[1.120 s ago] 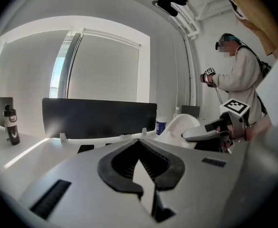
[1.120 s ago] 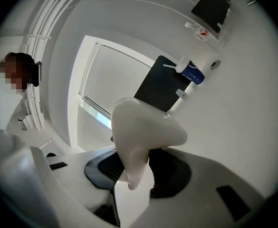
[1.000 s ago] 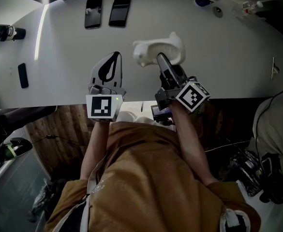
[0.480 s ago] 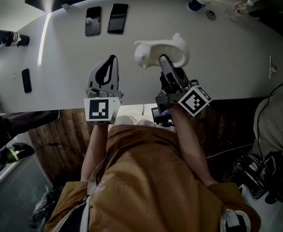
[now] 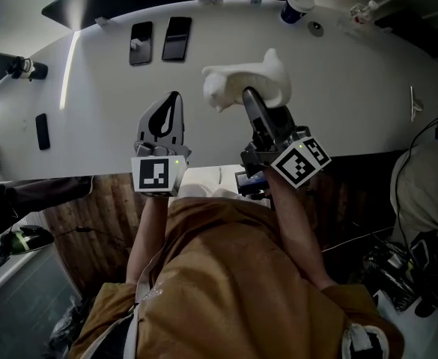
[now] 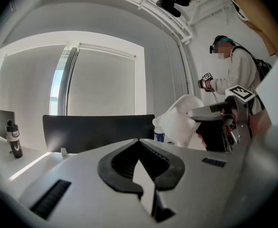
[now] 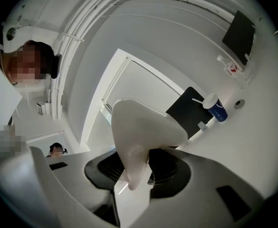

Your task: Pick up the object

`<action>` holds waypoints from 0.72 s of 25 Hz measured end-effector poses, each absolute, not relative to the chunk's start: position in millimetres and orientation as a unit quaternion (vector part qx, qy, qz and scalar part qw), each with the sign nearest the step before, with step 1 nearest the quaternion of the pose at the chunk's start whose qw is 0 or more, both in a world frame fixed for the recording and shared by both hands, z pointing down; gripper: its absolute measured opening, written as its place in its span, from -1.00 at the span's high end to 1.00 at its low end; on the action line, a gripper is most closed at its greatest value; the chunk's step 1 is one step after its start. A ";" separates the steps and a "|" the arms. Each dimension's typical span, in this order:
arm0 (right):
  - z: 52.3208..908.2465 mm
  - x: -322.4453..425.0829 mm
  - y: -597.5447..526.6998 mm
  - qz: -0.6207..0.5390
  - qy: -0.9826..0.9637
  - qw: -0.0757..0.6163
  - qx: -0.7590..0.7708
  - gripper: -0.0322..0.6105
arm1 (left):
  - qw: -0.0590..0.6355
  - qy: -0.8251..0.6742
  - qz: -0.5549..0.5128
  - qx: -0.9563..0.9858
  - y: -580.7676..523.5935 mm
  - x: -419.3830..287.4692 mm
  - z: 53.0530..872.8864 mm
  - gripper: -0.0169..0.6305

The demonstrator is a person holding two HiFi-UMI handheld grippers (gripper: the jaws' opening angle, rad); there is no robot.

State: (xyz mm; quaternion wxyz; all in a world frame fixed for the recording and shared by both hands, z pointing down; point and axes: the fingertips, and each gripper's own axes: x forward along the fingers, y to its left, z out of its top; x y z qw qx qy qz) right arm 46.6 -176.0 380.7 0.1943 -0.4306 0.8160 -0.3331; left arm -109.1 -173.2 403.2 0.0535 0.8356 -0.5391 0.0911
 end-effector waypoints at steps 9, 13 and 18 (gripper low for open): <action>369.9 55.0 -169.3 -0.310 0.829 0.187 -0.427 0.43 | 0.049 -0.541 0.091 0.835 -167.1 -98.1 401.1 0.92; 365.0 59.0 -169.0 -0.286 0.836 0.170 -0.436 0.43 | 0.045 -0.544 0.087 0.833 -167.9 -97.5 397.8 0.92; 358.7 62.0 -170.9 -0.258 0.840 0.154 -0.451 0.43 | 0.033 -0.545 0.082 0.834 -173.9 -97.0 388.6 0.92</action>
